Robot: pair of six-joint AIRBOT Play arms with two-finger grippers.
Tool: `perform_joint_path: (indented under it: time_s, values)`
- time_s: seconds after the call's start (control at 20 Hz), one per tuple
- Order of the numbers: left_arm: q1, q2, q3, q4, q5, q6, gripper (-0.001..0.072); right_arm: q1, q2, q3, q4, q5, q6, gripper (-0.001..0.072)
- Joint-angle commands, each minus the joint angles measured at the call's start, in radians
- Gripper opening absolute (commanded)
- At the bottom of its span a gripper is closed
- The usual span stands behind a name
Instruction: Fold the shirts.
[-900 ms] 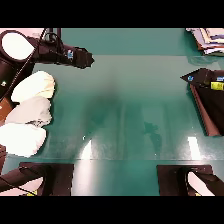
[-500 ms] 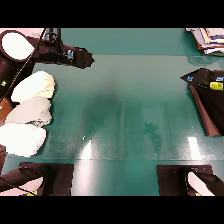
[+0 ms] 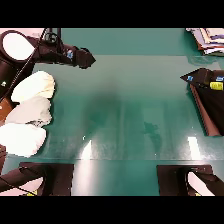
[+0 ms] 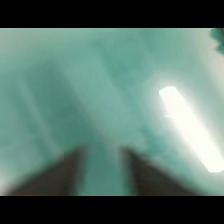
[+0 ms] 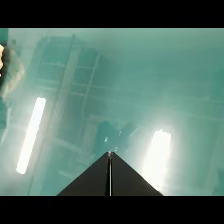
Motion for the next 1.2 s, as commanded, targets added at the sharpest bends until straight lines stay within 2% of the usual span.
perform_joint_path:
  time_s: [0.0, 0.05, 0.1, 0.15, 0.3, 0.5, 0.7, 0.85, 0.9, 0.95, 1.0, 1.15]
  values:
    - [0.002, -0.001, 0.0, 0.399, 0.015, -0.068, 0.0667, 0.001, 0.001, 0.001, 0.001, -0.006, 0.0, 0.0016]
    - [0.017, -0.011, 0.0, 0.564, 0.005, -0.142, 0.0672, 0.001, 0.001, 0.001, 0.001, -0.006, 0.001, 0.0016]
    - [0.053, -0.026, 0.0, 0.656, -0.012, -0.187, 0.0673, 0.001, 0.001, 0.001, 0.001, -0.008, 0.001, 0.0016]
    - [0.112, -0.051, 0.0, 0.678, -0.037, -0.208, 0.0673, 0.001, 0.001, 0.001, 0.001, -0.009, 0.001, 0.0016]
    - [0.292, -0.154, -0.01, 0.667, -0.108, -0.266, 0.0673, 0.001, 0.001, 0.001, 0.002, -0.013, 0.001, 0.0016]
    - [0.461, -0.286, -0.093, 0.533, -0.041, -0.274, 0.0673, 0.001, 0.001, 0.001, 0.001, -0.024, 0.001, 0.0016]
    - [0.526, -0.396, -0.107, 0.495, -0.016, -0.274, 0.0672, 0.001, 0.001, 0.001, 0.001, -0.024, 0.001, 0.0016]
    - [0.529, -0.409, -0.105, 0.49, -0.009, -0.275, 0.0664, 0.001, 0.001, 0.001, 0.002, -0.024, 0.001, 0.0016]
    - [0.529, -0.406, -0.096, 0.49, -0.016, -0.274, 0.0453, 0.001, 0.001, 0.001, 0.001, -0.024, 0.001, 0.0016]
    - [0.529, -0.404, -0.084, 0.486, -0.027, -0.274, 0.0162, 0.001, 0.001, 0.001, 0.002, -0.025, 0.001, 0.0016]
    - [0.529, -0.402, -0.058, 0.486, -0.058, -0.273, 0.0037, 0.001, 0.001, 0.001, 0.003, -0.027, 0.001, 0.0016]
    - [0.519, -0.37, 0.072, 0.455, -0.196, -0.244, 0.0028, 0.0, 0.001, 0.013, 0.019, -0.05, 0.001, 0.0016]
